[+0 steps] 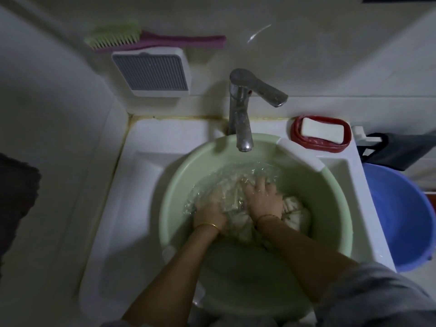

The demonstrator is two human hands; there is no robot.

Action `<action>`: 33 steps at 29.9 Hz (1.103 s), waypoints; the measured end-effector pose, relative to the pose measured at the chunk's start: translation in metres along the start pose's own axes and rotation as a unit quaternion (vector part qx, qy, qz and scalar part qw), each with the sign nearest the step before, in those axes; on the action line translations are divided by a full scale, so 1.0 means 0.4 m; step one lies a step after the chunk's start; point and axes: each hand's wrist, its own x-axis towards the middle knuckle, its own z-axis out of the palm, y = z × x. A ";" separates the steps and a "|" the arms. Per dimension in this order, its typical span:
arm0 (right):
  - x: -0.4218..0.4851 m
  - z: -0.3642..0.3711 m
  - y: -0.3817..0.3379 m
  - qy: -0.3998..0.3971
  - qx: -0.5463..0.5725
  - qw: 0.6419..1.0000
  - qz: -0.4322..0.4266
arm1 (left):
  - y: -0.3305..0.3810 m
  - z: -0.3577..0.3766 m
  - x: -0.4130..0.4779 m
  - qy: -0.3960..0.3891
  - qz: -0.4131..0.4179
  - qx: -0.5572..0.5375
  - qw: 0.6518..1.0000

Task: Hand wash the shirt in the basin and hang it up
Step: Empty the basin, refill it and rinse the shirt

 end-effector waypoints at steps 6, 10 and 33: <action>-0.085 -0.093 -0.014 0.003 0.377 0.925 0.051 | 0.057 -0.051 0.038 -0.071 -0.180 -0.689 0.698; -0.178 -0.171 -0.039 0.087 0.329 0.938 -0.068 | 0.104 -0.065 -0.013 -0.108 -0.121 -0.706 0.690; -0.012 0.019 -0.027 -0.023 -0.161 0.979 -0.123 | -0.030 0.056 -0.018 -0.022 0.016 0.232 0.972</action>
